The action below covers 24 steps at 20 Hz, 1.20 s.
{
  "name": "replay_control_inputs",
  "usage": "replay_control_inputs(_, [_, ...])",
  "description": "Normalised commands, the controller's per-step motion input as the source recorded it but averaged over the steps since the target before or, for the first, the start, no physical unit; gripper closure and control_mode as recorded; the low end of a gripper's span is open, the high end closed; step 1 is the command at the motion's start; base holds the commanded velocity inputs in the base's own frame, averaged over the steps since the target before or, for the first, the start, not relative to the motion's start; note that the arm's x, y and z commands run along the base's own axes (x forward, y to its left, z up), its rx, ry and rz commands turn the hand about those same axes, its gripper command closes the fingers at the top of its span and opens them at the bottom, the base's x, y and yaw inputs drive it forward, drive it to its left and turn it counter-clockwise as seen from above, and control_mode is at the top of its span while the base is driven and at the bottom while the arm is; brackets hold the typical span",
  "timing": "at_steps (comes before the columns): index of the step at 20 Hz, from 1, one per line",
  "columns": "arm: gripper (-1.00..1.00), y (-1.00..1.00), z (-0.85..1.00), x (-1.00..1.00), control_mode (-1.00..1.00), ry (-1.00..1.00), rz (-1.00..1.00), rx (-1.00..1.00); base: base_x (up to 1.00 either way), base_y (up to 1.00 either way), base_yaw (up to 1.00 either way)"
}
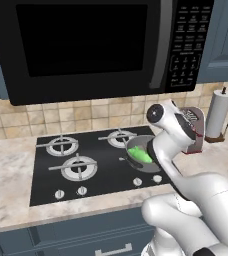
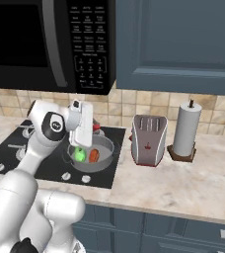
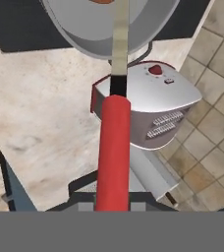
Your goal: Put the corn and sweet potato in the pot. Retrieve the spatula and lightly stir the vegetables in the pot.
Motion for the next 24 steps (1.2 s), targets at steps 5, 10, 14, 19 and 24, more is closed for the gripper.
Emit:
replay_control_inputs(5, [1.00,0.00,0.06,-0.02,-1.00,0.00,0.07,0.00,0.00,0.00,0.00])
replay_control_inputs(10, [1.00,0.00,-0.01,0.00,-1.00,0.00,0.04,0.00,0.00,0.00,0.00])
replay_control_inputs(14, [1.00,0.08,-0.28,0.11,-1.00,0.00,0.01,0.00,0.00,0.00,0.00])
replay_control_inputs(19, [1.00,0.11,-0.46,0.26,-1.00,0.00,0.00,0.00,0.00,0.00,0.00])
replay_control_inputs(24, [1.00,0.04,-0.51,0.23,-1.00,0.00,0.00,0.00,0.00,0.00,0.00])
